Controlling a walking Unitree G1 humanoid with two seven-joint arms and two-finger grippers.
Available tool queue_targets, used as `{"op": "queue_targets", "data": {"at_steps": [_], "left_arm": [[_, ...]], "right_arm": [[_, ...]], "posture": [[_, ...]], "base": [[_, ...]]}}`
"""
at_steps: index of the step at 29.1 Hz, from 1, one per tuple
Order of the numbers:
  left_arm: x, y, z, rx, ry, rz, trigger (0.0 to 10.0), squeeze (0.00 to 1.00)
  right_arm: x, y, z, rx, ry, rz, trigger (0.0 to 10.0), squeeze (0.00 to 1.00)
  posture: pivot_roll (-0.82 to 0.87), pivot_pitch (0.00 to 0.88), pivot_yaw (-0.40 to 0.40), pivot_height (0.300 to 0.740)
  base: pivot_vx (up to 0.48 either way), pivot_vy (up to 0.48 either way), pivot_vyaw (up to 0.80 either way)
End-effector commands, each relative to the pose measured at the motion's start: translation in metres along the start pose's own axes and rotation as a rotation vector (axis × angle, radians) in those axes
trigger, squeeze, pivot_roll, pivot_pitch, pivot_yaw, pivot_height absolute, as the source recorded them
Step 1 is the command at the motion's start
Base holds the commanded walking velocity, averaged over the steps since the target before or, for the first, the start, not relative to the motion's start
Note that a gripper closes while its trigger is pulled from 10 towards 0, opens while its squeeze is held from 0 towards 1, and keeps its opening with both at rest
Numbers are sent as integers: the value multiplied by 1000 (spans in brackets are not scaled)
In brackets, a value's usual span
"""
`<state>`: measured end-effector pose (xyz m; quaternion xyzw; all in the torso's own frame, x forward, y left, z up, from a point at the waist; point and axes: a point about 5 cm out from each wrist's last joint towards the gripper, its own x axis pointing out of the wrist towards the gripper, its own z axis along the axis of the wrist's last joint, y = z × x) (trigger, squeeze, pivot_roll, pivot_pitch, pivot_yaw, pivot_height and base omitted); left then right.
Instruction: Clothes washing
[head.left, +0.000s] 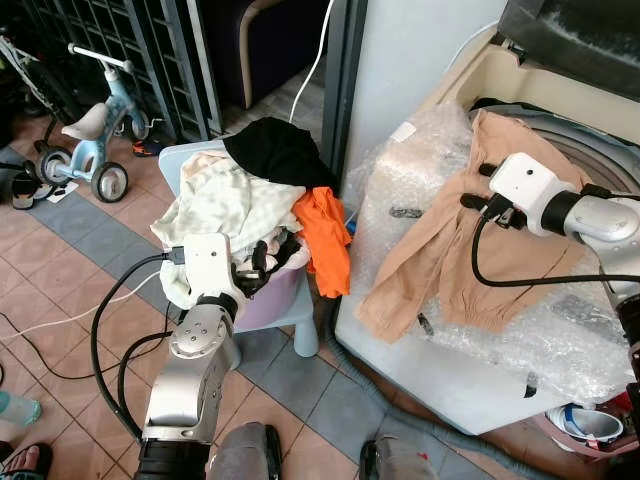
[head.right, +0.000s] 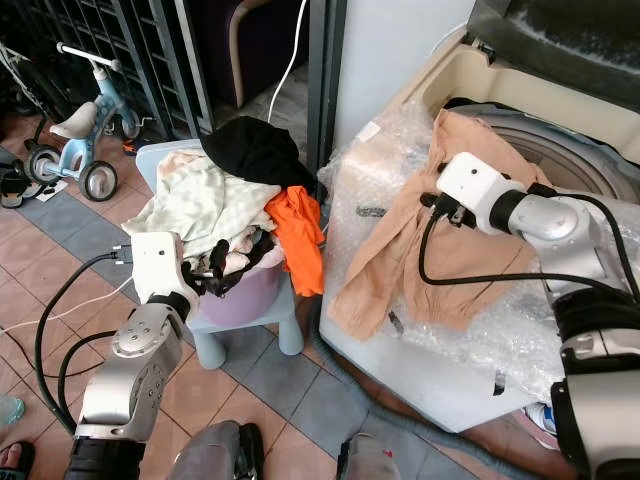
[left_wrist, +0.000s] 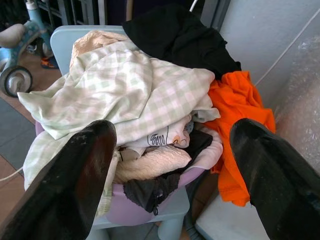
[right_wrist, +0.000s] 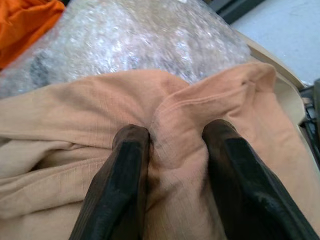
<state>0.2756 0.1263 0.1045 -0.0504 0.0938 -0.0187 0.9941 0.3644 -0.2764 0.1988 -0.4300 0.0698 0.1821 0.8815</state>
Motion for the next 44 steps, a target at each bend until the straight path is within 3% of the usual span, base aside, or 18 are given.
{"op": "queue_targets", "data": {"at_steps": [1,7,9,13,19,20,23,24,25,26,32,33,35,37,38,40,41,44], "left_arm": [[-1,0,2,10,-3,3,10000,0],[-1,-1,2,8,-3,4,10000,0],[-1,-1,2,7,-5,8,10000,0],[0,1,2,7,-5,16,10000,0],[1,-3,2,3,-6,10,10000,0],[1,-3,2,2,-7,10,10000,0],[1,-3,2,0,-8,12,10000,0],[1,-2,2,0,-6,14,10000,0],[0,-1,1,1,-4,16,10000,0],[0,0,0,1,-2,17,10000,0],[0,0,-2,4,7,13,10000,0],[1,-3,-1,4,6,1,10000,0],[3,-5,0,4,4,-8,10000,0],[3,-7,2,6,0,-13,10000,0],[4,-6,3,7,-3,-12,10000,0],[4,-5,3,7,-4,-11,10000,0],[4,-4,3,7,-4,-8,10000,0],[2,-1,1,10,0,3,10000,0]], "right_arm": [[-15,-29,-21,78,125,-188,0,0],[-18,-52,-22,316,142,-362,0,0],[-24,-83,-4,472,24,-574,0,0],[-42,-122,38,506,-290,-787,0,0],[-34,-113,60,378,-388,-657,0,0],[-29,-106,61,370,-392,-586,549,0],[-16,-73,46,296,-319,-330,9922,0],[-14,-61,35,296,-271,-246,10000,365],[-15,-52,26,282,-243,-188,10000,980],[-17,-44,16,285,-212,-127,10000,1000],[-26,-15,6,222,-254,22,10000,1000],[-24,-10,7,221,-266,6,10000,153],[-22,-8,7,232,-267,-36,10000,0],[-19,-10,9,200,-270,-111,10000,0],[-19,-12,15,194,-301,-180,10000,451],[-19,-14,18,205,-320,-205,10000,451],[-20,-15,22,217,-339,-229,10000,1000],[-13,-3,18,165,-270,-302,10000,1000]], "posture": [[-18,128,-1,740],[-16,127,-5,740],[-13,128,-7,740],[-18,128,-9,740],[-29,124,-12,740],[-29,124,-12,740],[-29,122,-15,740],[-31,121,-15,740],[-32,120,-16,740],[-33,120,-15,740],[-45,121,-3,740],[-47,121,-1,740],[-42,120,2,740],[-39,119,2,740],[-36,119,2,740],[-36,119,2,740],[-35,120,2,740],[-24,120,-3,740]], "base": [[0,0,0],[0,0,0],[0,0,0],[0,0,0],[0,0,0],[0,0,0],[0,0,0],[0,0,0],[0,0,0],[0,0,0],[0,0,0],[0,0,0],[0,0,0],[0,0,0],[0,0,0],[0,0,0],[0,0,0],[0,0,0]]}}
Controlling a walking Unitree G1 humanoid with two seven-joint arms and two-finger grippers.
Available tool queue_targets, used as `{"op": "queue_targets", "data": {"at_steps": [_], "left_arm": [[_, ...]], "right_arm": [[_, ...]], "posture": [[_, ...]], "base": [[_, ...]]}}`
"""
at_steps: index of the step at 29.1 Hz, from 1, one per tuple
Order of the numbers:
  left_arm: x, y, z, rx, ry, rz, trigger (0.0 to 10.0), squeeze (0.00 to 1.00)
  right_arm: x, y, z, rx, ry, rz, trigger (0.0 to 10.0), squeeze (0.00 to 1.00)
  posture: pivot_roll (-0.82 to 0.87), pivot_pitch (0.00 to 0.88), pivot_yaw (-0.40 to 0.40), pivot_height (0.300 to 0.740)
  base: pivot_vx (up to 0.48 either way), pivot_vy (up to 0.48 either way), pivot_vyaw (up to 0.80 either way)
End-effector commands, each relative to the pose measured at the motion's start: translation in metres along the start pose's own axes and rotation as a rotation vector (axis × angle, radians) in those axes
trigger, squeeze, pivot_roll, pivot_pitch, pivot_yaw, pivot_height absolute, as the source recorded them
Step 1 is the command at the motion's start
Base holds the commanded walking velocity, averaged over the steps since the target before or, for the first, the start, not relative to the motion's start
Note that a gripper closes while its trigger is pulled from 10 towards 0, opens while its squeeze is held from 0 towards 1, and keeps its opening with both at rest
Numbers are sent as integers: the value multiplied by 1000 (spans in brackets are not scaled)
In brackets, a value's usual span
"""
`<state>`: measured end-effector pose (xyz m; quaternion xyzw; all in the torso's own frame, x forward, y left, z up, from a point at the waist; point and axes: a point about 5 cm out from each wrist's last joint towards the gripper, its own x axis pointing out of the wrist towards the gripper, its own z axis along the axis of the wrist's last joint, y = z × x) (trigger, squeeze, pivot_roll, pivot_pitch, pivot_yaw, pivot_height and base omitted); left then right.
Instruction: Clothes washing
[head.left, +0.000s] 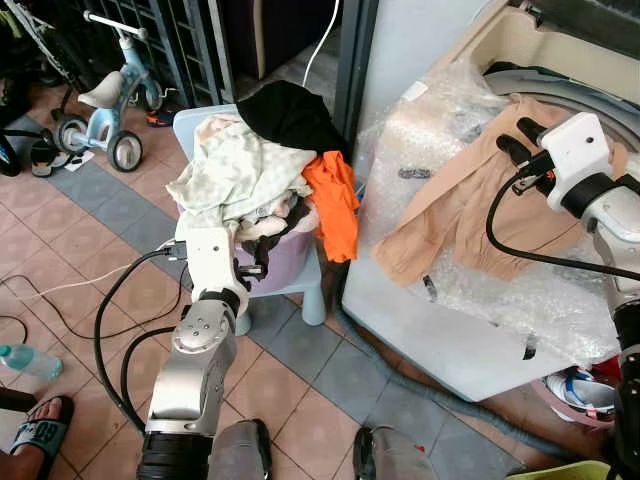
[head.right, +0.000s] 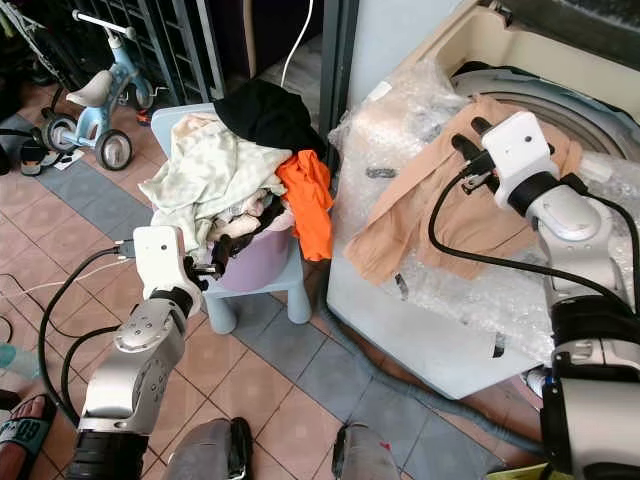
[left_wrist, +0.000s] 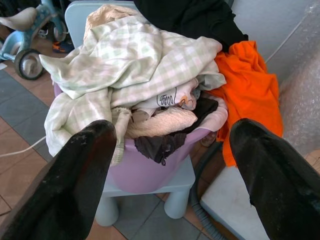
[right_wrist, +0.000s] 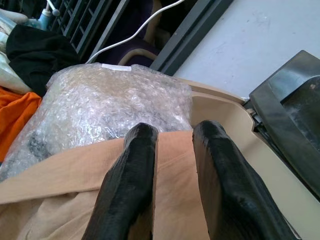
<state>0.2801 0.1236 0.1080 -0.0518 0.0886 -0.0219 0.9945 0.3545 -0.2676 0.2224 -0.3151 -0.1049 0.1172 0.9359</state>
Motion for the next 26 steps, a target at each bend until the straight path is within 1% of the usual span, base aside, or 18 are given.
{"op": "queue_targets", "data": {"at_steps": [1,2,3,4,5,6,7,8,11,12,13,18,26], "left_arm": [[-2,2,-3,12,11,10,10000,0],[-3,2,-4,12,11,11,10000,0],[-3,2,-4,12,11,11,10000,0],[-3,2,-4,11,12,13,10000,0],[-3,2,-4,11,12,13,10000,0],[-3,1,-4,10,12,13,10000,0],[-3,1,-4,10,12,13,10000,0],[-3,1,-4,9,12,12,10000,0],[-3,0,-4,9,11,9,10000,0],[-3,-1,-3,9,11,7,10000,0],[-2,-1,-3,9,11,6,10000,0],[-2,-1,-4,7,13,8,10000,0],[-3,-3,-5,4,15,8,10000,0]], "right_arm": [[-2,4,-4,-40,26,-28,10000,1000],[-1,8,-8,-46,49,-43,10000,1000],[-1,11,-10,-44,61,-54,10000,306],[1,21,-14,-54,100,-38,10000,0],[2,24,-16,-56,114,-30,10000,0],[2,30,-23,-52,164,-22,10000,0],[2,30,-23,-52,164,-22,10000,0],[1,36,-29,-52,207,-17,10000,0],[0,40,-34,-49,239,-31,10000,0],[-1,44,-40,-33,280,-30,5765,0],[-1,45,-41,-28,291,-32,0,0],[-2,49,-47,-31,331,-21,0,0],[-2,43,-49,-21,361,-62,0,0]], "posture": [[-24,120,-3,740],[-22,120,-4,740],[-22,120,-4,740],[-22,120,-6,740],[-23,120,-6,740],[-24,119,-6,740],[-24,119,-6,740],[-24,119,-5,740],[-24,121,-6,740],[-25,121,-6,740],[-25,121,-6,740],[-25,121,-10,740],[-30,121,-12,740]], "base": [[0,0,0],[0,0,0],[0,0,0],[0,0,0],[0,0,0],[0,0,0],[0,0,0],[0,0,0],[0,0,0],[0,0,0],[0,0,0],[0,0,0],[0,0,0]]}}
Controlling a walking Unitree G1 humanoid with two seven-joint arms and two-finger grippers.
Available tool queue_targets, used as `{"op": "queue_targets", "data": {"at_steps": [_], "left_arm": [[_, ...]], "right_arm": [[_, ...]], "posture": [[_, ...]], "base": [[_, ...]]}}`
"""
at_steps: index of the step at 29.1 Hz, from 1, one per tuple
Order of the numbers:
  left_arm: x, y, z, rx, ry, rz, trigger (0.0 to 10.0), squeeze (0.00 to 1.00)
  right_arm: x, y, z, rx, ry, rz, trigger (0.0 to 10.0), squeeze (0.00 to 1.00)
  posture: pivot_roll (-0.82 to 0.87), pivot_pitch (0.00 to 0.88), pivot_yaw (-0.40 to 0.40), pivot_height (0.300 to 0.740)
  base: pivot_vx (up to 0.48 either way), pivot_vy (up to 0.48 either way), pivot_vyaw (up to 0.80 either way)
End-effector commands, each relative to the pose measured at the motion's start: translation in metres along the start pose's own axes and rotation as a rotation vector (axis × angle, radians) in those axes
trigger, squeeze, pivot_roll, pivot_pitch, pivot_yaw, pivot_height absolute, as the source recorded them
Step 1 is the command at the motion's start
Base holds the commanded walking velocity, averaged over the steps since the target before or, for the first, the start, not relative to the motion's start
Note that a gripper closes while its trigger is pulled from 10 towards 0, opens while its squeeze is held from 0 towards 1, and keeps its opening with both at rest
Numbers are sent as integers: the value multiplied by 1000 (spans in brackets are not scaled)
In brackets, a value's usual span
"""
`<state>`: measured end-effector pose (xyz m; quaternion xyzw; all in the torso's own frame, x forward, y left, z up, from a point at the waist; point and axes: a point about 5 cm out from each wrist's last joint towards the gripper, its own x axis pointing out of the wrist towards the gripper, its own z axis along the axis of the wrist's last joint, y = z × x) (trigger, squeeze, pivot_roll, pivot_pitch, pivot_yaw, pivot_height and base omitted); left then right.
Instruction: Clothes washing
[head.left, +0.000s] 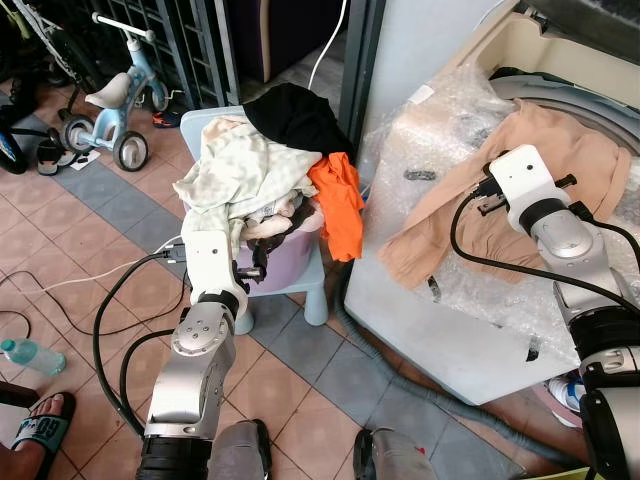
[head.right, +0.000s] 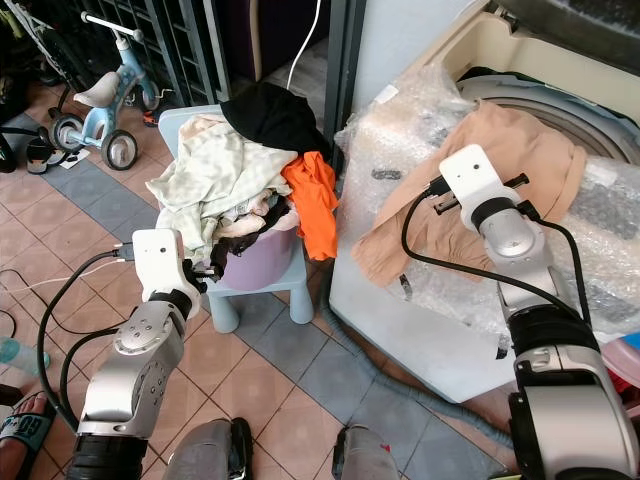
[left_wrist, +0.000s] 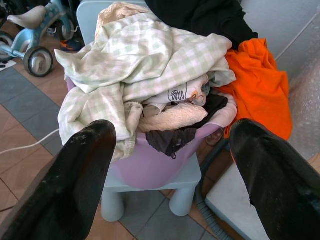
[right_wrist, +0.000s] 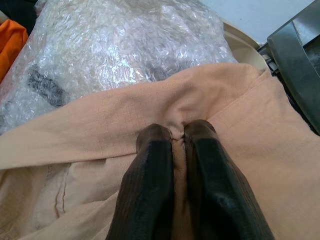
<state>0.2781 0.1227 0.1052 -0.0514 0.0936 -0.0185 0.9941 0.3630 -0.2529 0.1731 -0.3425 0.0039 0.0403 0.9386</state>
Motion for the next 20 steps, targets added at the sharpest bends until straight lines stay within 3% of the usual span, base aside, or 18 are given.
{"op": "queue_targets", "data": {"at_steps": [1,8,13,16,17,20], "left_arm": [[-1,-2,-2,4,5,1,10000,0],[-1,-2,-2,4,7,3,10000,0],[-2,-2,-2,5,9,6,10000,0],[-2,-2,-3,7,9,8,10000,0],[-1,-1,-2,7,8,8,10000,0],[0,-1,-2,6,6,11,10000,0]], "right_arm": [[-3,2,-18,14,102,12,0,0],[1,-4,-15,40,106,22,0,0],[13,-28,16,22,5,19,0,0],[22,-59,43,54,-43,-39,0,0],[25,-86,66,74,-94,-121,0,0],[23,-115,88,89,-152,-251,0,0]], "posture": [[-30,121,-13,740],[-31,124,-16,740],[-30,129,-16,740],[-32,129,-18,740],[-31,128,-20,740],[-33,126,-20,740]], "base": [[0,0,0],[0,0,0],[0,0,0],[0,0,0],[0,0,0],[0,0,0]]}}
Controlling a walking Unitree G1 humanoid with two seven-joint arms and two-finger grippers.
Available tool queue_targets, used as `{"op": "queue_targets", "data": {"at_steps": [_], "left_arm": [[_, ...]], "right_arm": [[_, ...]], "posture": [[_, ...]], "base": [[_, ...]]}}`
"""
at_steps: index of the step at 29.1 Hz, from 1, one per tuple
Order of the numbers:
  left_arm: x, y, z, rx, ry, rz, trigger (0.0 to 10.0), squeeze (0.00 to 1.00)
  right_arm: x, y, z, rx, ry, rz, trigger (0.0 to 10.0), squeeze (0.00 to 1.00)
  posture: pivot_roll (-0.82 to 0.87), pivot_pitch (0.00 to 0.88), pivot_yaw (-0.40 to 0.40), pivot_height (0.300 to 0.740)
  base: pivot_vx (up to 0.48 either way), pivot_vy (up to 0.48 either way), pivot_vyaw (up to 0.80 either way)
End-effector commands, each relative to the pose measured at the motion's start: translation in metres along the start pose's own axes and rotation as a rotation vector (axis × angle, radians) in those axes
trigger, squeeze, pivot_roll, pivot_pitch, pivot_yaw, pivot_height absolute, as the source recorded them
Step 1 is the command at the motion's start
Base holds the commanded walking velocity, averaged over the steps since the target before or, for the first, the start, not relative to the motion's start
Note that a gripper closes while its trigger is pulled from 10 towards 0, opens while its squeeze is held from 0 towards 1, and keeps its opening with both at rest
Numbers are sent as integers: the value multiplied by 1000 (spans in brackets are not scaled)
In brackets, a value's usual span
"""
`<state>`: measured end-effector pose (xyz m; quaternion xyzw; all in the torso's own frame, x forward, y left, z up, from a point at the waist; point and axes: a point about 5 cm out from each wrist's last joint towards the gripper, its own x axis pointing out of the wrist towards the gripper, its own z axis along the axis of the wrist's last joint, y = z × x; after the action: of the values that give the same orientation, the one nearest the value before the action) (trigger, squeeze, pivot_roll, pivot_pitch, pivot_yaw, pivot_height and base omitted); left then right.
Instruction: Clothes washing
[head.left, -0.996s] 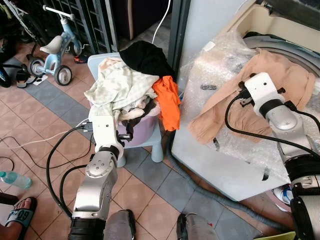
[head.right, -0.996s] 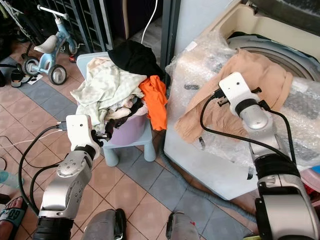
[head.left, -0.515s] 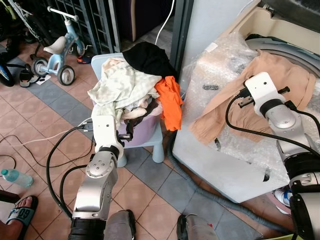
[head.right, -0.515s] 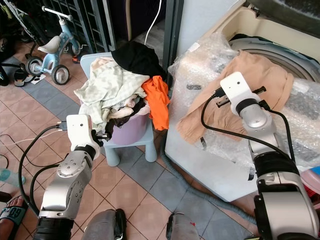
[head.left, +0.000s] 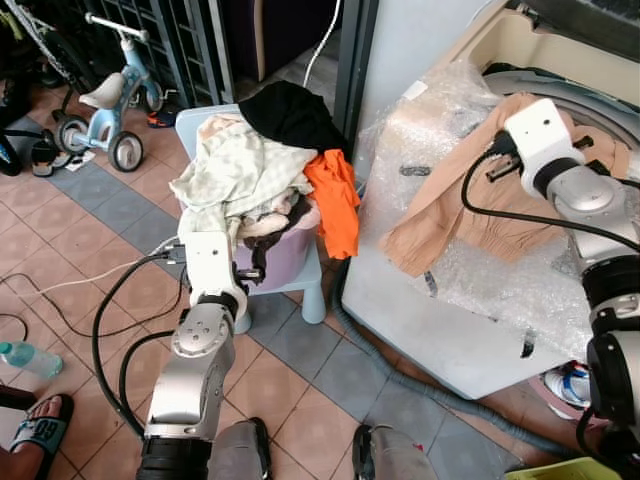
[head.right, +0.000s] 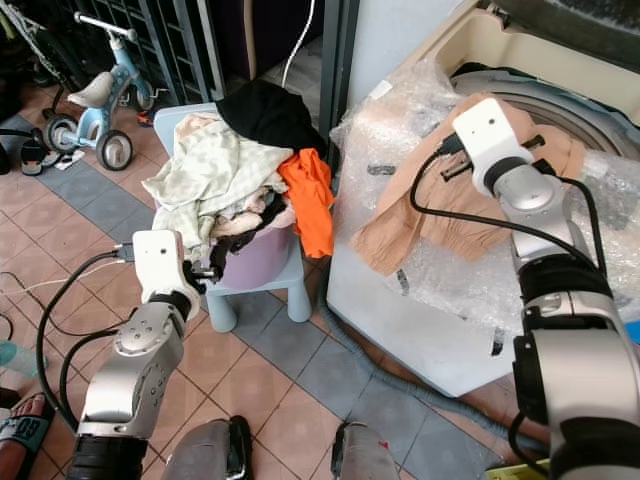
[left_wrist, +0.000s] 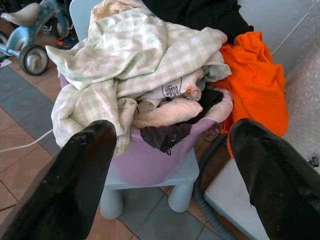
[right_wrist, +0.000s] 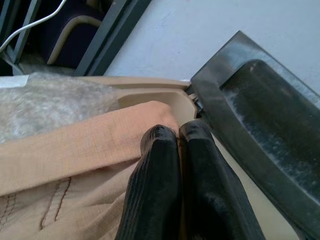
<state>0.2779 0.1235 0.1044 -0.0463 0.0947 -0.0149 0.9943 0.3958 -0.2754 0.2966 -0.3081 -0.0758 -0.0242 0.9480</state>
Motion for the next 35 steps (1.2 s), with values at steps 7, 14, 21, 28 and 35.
{"op": "queue_targets", "data": {"at_steps": [7,14,21,28,35], "left_arm": [[0,-2,-1,-7,0,14,10000,0],[-1,-3,-2,-12,2,20,10000,0],[3,-2,1,-9,-13,17,10000,0],[5,3,5,-10,-38,65,10000,0],[7,5,13,12,-57,45,10000,0]], "right_arm": [[0,-59,40,-59,-101,-322,10000,902],[5,-21,16,-68,-29,-160,10000,1000],[2,-17,27,-16,-181,-142,10000,1000],[-8,18,19,75,-306,-33,10000,1000],[-52,90,8,183,-378,154,10000,1000]], "posture": [[-30,124,-34,740],[-30,125,-33,740],[-42,121,-27,740],[-50,117,-9,740],[-56,138,25,740]], "base": [[0,0,0],[0,0,0],[0,0,0],[0,0,0],[0,0,0]]}}
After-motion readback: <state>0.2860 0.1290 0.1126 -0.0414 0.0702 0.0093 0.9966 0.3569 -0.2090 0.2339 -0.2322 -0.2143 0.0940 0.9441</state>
